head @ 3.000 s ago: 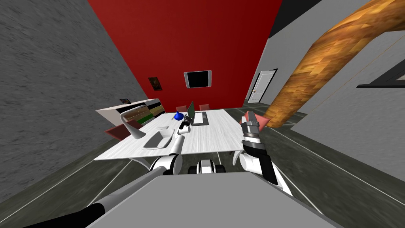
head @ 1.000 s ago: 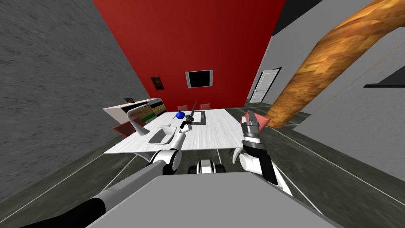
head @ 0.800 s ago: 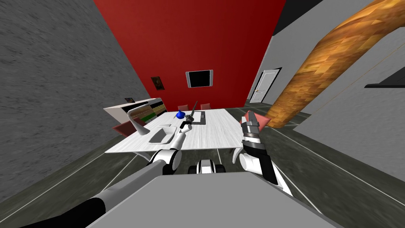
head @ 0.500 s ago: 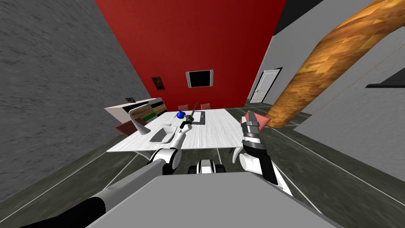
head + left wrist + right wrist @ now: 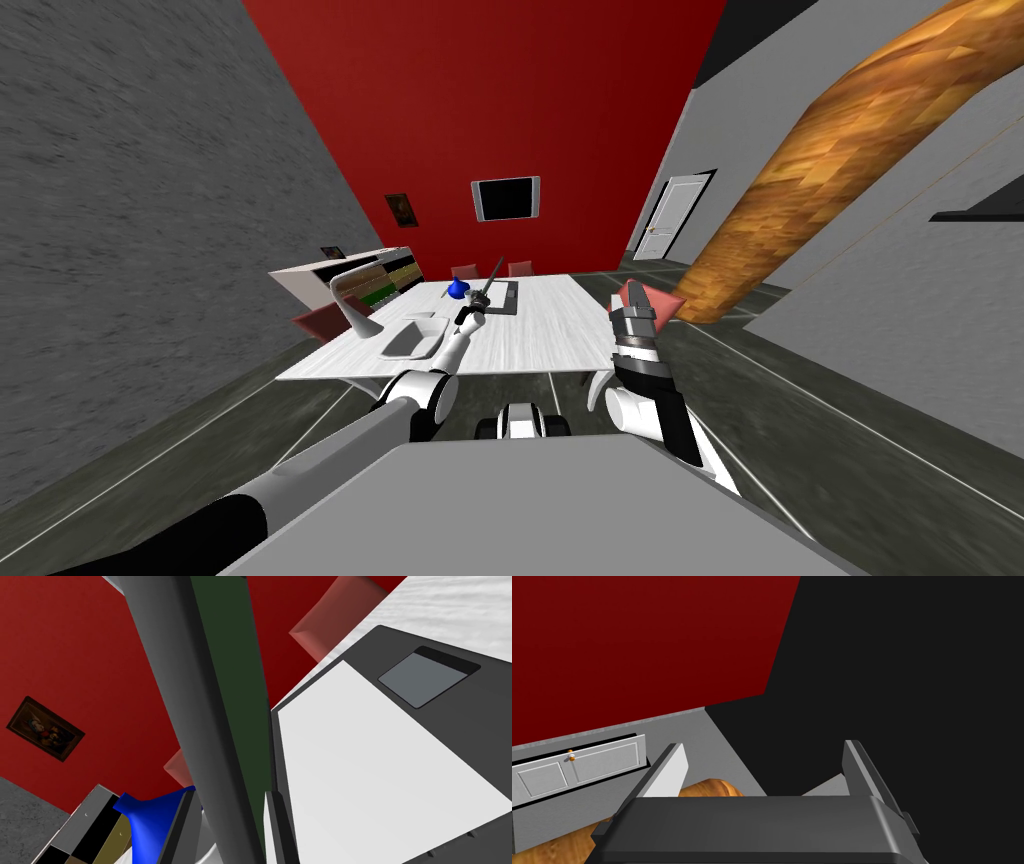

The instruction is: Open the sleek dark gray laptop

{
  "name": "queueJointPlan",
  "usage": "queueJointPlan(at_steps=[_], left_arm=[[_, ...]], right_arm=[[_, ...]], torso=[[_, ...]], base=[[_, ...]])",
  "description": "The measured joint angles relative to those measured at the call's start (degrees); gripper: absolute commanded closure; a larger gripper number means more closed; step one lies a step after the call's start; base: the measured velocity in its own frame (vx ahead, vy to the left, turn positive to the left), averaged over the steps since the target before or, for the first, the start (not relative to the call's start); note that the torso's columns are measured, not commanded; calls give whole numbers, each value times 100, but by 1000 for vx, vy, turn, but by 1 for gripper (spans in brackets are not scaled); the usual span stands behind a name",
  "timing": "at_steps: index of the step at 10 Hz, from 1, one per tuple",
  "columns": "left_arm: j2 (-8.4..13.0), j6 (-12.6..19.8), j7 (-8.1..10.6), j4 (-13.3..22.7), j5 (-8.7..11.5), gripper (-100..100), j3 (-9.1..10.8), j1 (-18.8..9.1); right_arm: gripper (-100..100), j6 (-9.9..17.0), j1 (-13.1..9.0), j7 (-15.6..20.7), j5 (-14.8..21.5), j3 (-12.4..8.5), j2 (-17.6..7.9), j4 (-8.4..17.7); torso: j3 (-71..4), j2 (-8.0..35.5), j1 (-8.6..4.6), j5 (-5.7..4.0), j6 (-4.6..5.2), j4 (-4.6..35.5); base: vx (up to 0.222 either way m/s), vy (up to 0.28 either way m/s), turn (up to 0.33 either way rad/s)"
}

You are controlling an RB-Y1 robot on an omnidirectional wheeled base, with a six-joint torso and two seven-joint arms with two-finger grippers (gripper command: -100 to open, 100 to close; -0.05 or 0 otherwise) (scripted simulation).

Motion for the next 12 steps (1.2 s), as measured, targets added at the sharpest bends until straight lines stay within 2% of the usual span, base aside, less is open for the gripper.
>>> queueJointPlan(at_steps=[1,2,4,7,9,10,11,12], left_arm=[[7,-10,-76,21,129,100,-6,-9],[6,-6,-88,27,143,100,-6,-5],[136,-15,-185,116,-56,100,-107,-37],[256,21,-436,126,-352,100,-149,-50],[422,14,-590,223,-606,100,-275,-112],[449,27,-693,206,-720,100,-264,-103],[449,36,-723,201,-734,100,-260,-98],[464,-14,-760,201,-862,100,-159,-62]], right_arm=[[0,0,0,0,0,0,0,0],[0,0,0,0,0,0,0,0],[0,0,0,0,0,1,1,0],[0,0,1,0,0,1,1,0],[0,0,1,0,0,1,1,0],[0,0,1,0,0,1,1,0],[0,0,0,0,0,0,0,0],[0,0,-1,0,0,0,0,0]], torso=[[-1,-3,0,0,2,1],[-2,-5,-1,0,4,-1],[-11,-18,-36,-12,11,-6],[-13,-21,-1,-1,9,-7],[-12,-20,-9,-4,7,-8],[-12,-20,-5,-2,9,-7],[-9,-14,19,6,9,-8],[-15,-22,28,14,2,-28]], base=[[0,0,0],[18,-58,2],[21,-122,19],[29,-111,-1],[37,-132,14],[19,-55,9],[-14,-27,-353],[-54,-53,-258]])
